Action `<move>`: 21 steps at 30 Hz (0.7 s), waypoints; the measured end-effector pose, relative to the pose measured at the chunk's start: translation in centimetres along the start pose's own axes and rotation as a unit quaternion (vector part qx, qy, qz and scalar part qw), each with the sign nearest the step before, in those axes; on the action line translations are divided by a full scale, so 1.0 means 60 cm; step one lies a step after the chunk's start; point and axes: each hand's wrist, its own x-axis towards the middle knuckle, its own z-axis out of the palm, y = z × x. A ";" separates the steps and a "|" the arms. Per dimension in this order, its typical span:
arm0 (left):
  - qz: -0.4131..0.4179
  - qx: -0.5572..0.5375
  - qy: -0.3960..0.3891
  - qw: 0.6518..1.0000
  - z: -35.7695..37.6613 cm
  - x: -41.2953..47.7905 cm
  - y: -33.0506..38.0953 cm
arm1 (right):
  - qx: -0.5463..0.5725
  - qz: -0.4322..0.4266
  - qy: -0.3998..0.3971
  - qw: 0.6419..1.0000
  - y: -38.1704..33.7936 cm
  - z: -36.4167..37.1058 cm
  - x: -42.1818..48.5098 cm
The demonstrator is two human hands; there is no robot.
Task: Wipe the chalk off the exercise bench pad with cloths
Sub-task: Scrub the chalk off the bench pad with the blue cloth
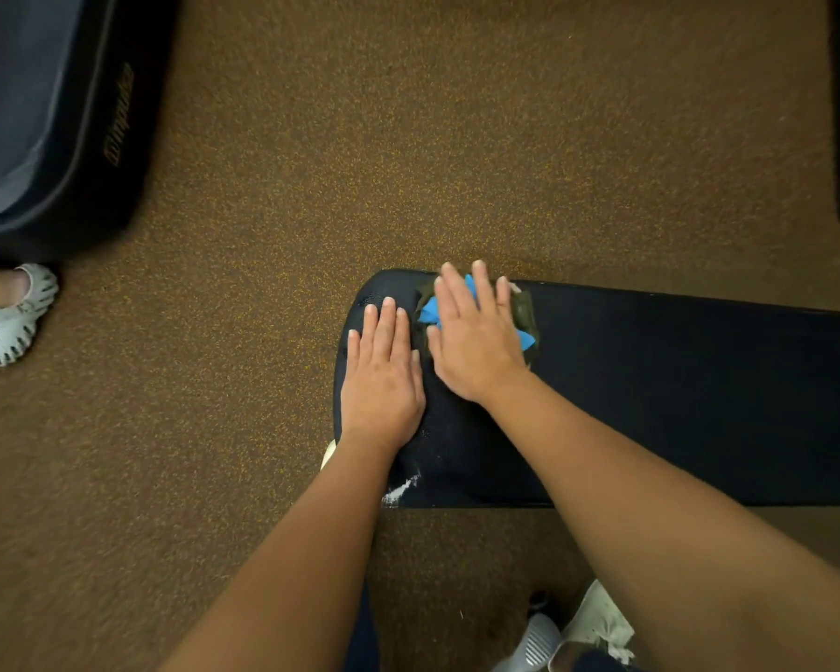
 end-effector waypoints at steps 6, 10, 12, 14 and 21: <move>-0.005 -0.005 -0.002 1.000 -0.003 -0.006 -0.007 | -0.030 -0.029 -0.006 0.999 0.080 -0.006 -0.025; -0.011 -0.003 -0.010 1.000 -0.003 -0.005 -0.008 | 0.006 0.070 0.014 0.997 0.008 -0.004 0.026; -0.015 0.000 -0.009 1.000 -0.002 -0.005 -0.010 | 0.003 0.006 0.006 1.000 -0.010 0.000 0.028; -0.017 0.004 -0.001 1.000 -0.001 -0.005 -0.010 | -0.013 -0.086 -0.007 0.996 0.013 -0.004 0.017; -0.025 0.009 -0.002 1.000 0.001 -0.005 -0.009 | 0.029 0.044 0.019 0.998 -0.008 -0.008 0.055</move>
